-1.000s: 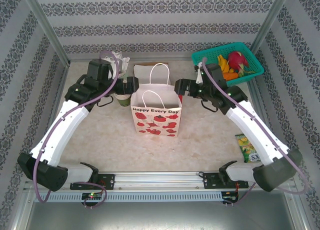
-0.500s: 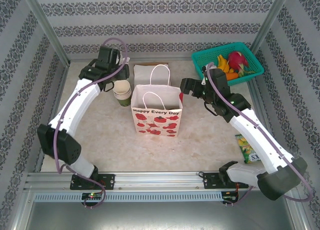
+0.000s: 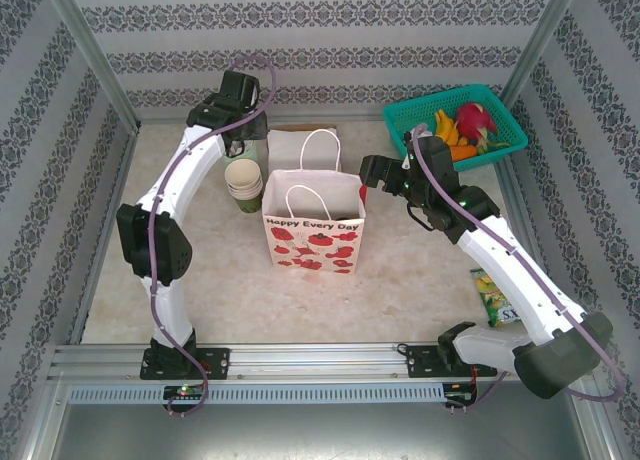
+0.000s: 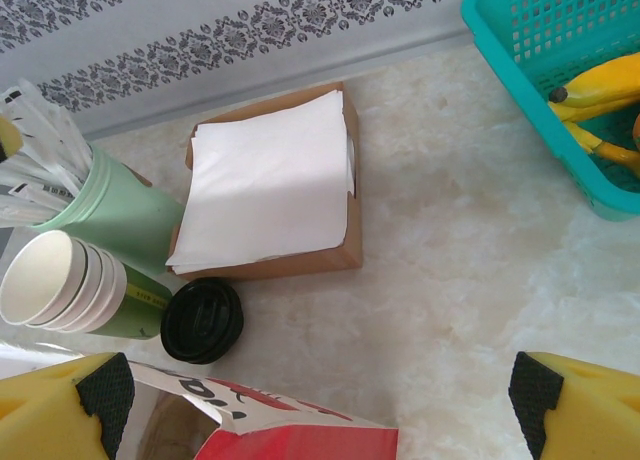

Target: Pack the takeout coffee

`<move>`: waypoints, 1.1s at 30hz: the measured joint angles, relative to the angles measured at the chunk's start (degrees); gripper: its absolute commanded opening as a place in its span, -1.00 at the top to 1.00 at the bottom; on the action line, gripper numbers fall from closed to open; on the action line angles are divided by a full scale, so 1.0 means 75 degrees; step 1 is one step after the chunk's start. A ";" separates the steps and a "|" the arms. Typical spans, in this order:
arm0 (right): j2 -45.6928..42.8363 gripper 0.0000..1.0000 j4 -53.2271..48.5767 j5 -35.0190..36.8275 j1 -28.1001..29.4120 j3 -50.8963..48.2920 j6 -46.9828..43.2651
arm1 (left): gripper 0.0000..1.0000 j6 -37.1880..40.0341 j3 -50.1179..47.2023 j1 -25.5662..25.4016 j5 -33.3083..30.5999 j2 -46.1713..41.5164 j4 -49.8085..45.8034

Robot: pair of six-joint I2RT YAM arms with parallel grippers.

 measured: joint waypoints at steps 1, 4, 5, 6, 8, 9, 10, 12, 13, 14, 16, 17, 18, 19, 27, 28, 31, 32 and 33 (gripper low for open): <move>0.0000 -0.96 -0.0003 0.0000 0.0000 0.0000 0.0000 | 0.25 0.0000 0.0000 0.0000 0.0000 0.0044 -0.0044; 0.0000 -0.96 -0.0003 0.0003 0.0000 0.0000 0.0000 | 0.26 0.0067 0.0000 0.0000 0.0000 0.0096 -0.0219; 0.0000 -0.96 -0.0003 0.0003 0.0000 0.0000 0.0000 | 0.29 0.0128 0.0000 -0.0003 0.0003 0.0099 -0.0277; 0.0000 -0.96 -0.0003 0.0003 0.0000 0.0000 -0.0003 | 0.30 0.0187 0.0000 -0.0003 0.0000 0.0096 -0.0326; 0.0000 -0.96 -0.0003 0.0003 0.0000 0.0000 -0.0003 | 0.33 0.0318 0.0000 -0.0009 -0.0009 0.0099 -0.0396; 0.0000 -0.96 -0.0003 0.0003 0.0000 0.0000 -0.0003 | 0.35 0.0376 0.0000 -0.0015 -0.0017 0.0099 -0.0440; 0.0000 -0.96 -0.0003 0.0003 0.0000 0.0000 -0.0003 | 0.36 0.0431 0.0000 -0.0023 -0.0061 0.0099 -0.0495; 0.0000 -0.96 -0.0003 0.0003 0.0000 0.0000 0.0000 | 0.40 0.0504 0.0000 -0.0023 -0.0128 0.0099 -0.0560; 0.0000 -0.96 -0.0003 0.0003 0.0000 0.0000 -0.0003 | 0.43 0.0557 0.0000 -0.0023 -0.0175 0.0102 -0.0589; 0.0000 -0.96 -0.0003 0.0003 0.0000 0.0000 -0.0003 | 0.44 0.0597 0.0000 -0.0023 -0.0216 0.0102 -0.0621; 0.0000 -0.96 -0.0003 0.0003 0.0000 0.0000 0.0000 | 0.45 0.0641 0.0000 -0.0023 -0.0289 0.0105 -0.0667; 0.0000 -0.96 -0.0003 0.0003 0.0000 0.0000 -0.0003 | 0.45 0.0656 0.0000 -0.0023 -0.0300 0.0114 -0.0691; 0.0000 -0.96 -0.0003 0.0003 0.0000 0.0000 -0.0003 | 0.46 0.0670 0.0000 -0.0023 -0.0315 0.0117 -0.0708; 0.0000 -0.96 -0.0003 0.0003 0.0000 0.0000 -0.0003 | 0.47 0.0691 0.0000 -0.0023 -0.0323 0.0128 -0.0731; -0.0003 -0.96 -0.0003 0.0006 0.0000 0.0000 0.0000 | 0.59 0.0787 0.0000 -0.0023 -0.0321 0.0230 -0.0804; -0.0003 -0.96 -0.0003 0.0006 0.0000 -0.0003 0.0000 | 0.61 0.0799 0.0000 -0.0023 -0.0323 0.0236 -0.0822; -0.0035 -0.96 -0.0006 0.0012 0.0000 -0.0017 0.0023 | 0.65 0.0813 0.0000 -0.0023 -0.0318 0.0236 -0.0854; -0.0050 -0.96 -0.0006 0.0023 0.0000 -0.0023 0.0026 | 0.66 0.0822 0.0000 -0.0023 -0.0318 0.0236 -0.0857; -0.0061 -0.96 -0.0006 0.0026 0.0000 -0.0029 0.0029 | 0.67 0.0833 0.0000 -0.0023 -0.0318 0.0236 -0.0860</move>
